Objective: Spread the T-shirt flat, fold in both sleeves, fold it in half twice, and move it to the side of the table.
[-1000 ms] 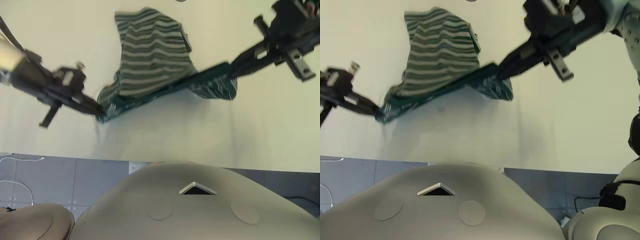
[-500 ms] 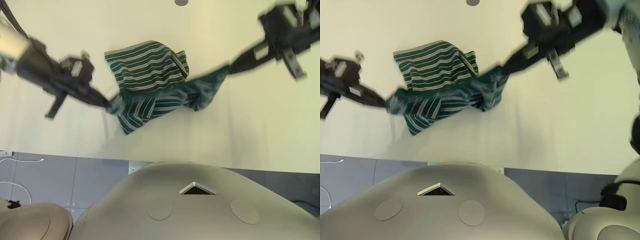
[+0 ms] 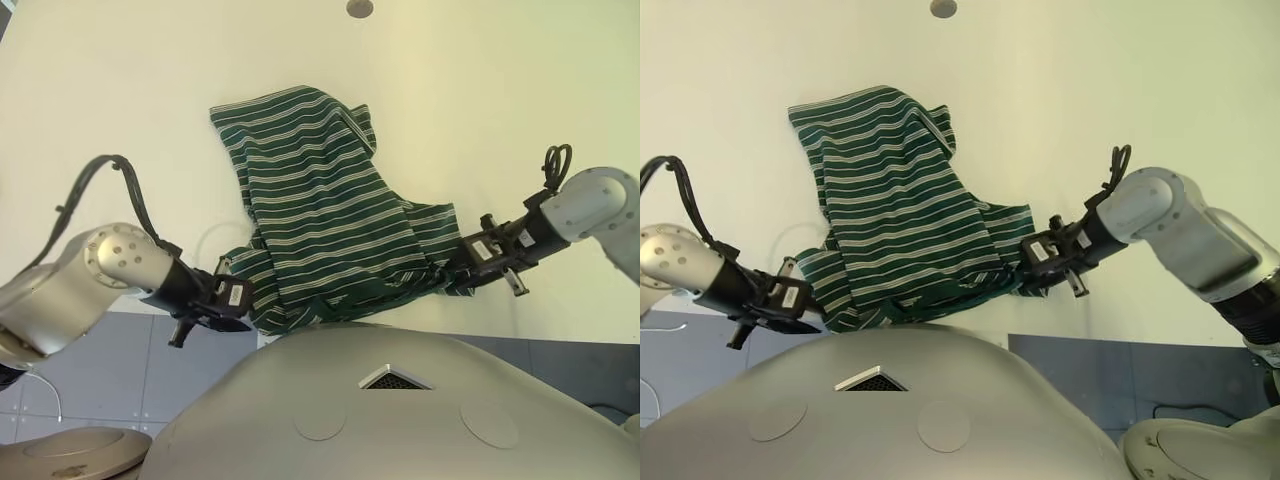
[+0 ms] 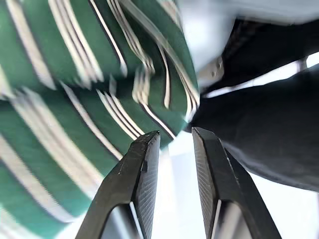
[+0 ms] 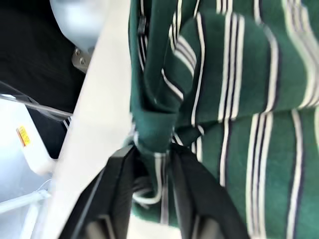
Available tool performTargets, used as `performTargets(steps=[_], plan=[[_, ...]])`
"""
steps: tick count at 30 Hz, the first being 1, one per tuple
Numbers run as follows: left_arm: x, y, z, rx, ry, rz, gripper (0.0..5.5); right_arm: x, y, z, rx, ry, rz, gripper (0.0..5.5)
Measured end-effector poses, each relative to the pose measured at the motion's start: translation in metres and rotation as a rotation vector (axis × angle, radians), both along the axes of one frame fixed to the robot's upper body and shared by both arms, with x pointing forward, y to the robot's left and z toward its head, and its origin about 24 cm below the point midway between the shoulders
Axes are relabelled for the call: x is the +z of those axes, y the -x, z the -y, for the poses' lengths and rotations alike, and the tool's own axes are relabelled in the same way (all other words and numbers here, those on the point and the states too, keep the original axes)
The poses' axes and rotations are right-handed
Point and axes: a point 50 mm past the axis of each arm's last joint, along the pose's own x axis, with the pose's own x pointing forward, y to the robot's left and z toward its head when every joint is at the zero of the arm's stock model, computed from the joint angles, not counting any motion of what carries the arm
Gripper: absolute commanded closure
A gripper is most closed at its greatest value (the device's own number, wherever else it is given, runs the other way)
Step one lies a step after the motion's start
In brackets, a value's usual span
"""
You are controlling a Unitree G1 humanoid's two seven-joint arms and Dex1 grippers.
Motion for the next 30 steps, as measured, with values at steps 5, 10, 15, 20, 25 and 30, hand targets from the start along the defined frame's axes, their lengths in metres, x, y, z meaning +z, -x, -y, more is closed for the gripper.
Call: performTargets(steps=[5, 10, 15, 20, 25, 30], plan=[[0.065, -0.089, -0.005, 0.385, 0.392, 0.207, 4.66, 0.096, -0.102, -0.018, -0.425, -0.49, 0.024, 4.54], [0.029, -0.124, 0.021, 0.587, 0.391, 0.393, 5.49, 0.048, -0.167, -0.064, -0.75, -0.434, 0.267, 5.48], [-0.007, -0.137, 0.014, 0.625, 0.18, 0.616, 5.49, -0.033, -0.16, -0.092, -0.797, -0.318, 0.3, 5.48], [-0.024, -0.143, 0.009, 0.683, 0.148, 0.63, 5.49, -0.048, -0.156, -0.074, -0.803, -0.264, 0.267, 5.48], [-0.031, -0.145, 0.02, 0.686, 0.172, 0.633, 5.49, -0.068, -0.156, -0.079, -0.757, -0.217, 0.355, 5.48], [-0.034, -0.145, 0.029, 0.672, 0.182, 0.653, 5.49, -0.066, -0.16, -0.087, -0.534, -0.186, 0.598, 5.48]])
